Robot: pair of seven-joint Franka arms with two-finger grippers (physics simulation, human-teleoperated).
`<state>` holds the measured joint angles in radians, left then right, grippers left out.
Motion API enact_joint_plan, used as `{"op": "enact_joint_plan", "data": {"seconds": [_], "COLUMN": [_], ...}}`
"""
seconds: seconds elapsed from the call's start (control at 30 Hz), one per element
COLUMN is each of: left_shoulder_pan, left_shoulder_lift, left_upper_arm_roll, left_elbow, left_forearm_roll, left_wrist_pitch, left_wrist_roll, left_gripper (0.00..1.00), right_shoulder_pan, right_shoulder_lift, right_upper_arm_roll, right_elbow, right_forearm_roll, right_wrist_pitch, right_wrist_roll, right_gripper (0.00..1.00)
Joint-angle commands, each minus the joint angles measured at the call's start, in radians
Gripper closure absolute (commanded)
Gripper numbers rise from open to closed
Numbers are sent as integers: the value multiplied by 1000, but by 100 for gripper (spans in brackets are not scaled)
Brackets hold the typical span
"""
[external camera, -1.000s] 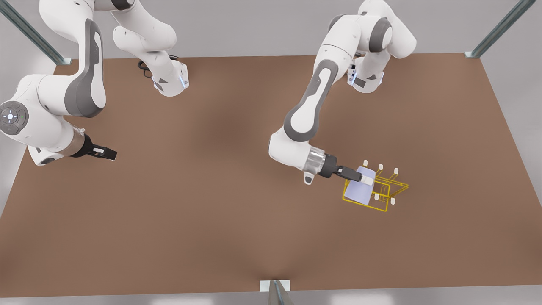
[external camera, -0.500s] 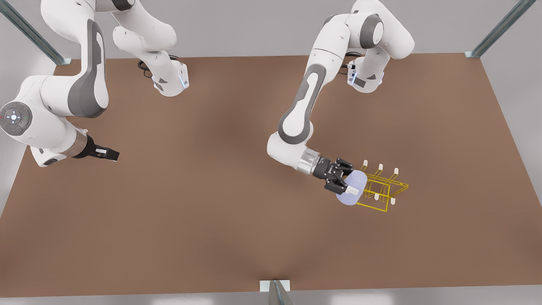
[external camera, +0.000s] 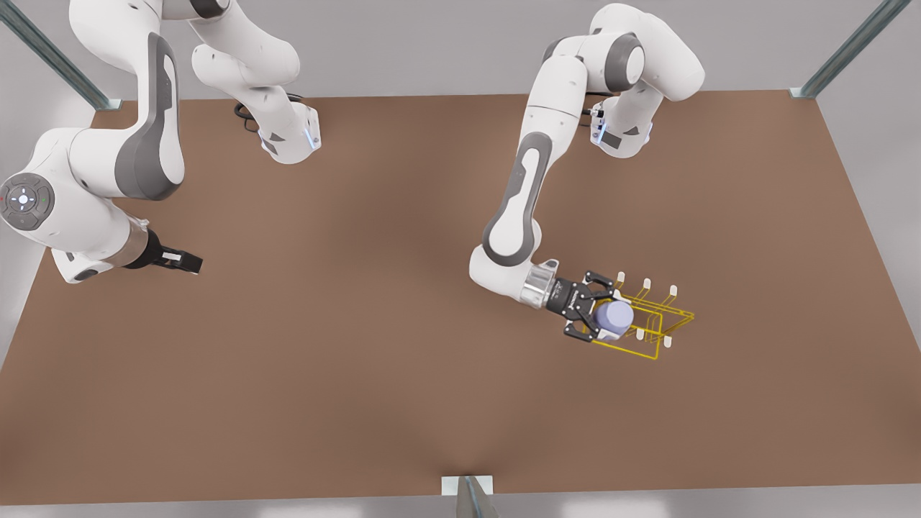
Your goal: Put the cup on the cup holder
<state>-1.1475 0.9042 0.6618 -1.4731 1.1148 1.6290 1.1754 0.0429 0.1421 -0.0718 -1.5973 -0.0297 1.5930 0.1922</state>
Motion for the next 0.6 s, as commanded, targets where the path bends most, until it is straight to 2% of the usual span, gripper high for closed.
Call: {"op": "enact_joint_plan", "data": {"seconds": [0.0,0.43,0.57], "left_shoulder_pan": [-9,6,14], "left_shoulder_lift": [-2,-5,2], "left_upper_arm_roll": [1,1,-4], "left_elbow": [-19,-19,-23], "left_forearm_roll": [-6,-52,-59], "left_wrist_pitch": [-4,14,51], "left_wrist_roll": [352,75,-117], "left_gripper": [26,26,25], "right_shoulder_pan": [0,0,0], "right_shoulder_lift": [-1,-1,-1], "right_upper_arm_roll": [0,0,0], "right_elbow": [0,0,0], "right_forearm_roll": [2,2,1], "right_wrist_pitch": [1,1,2], "right_wrist_roll": [0,-2,-2], "right_gripper": [0,0,0]}}
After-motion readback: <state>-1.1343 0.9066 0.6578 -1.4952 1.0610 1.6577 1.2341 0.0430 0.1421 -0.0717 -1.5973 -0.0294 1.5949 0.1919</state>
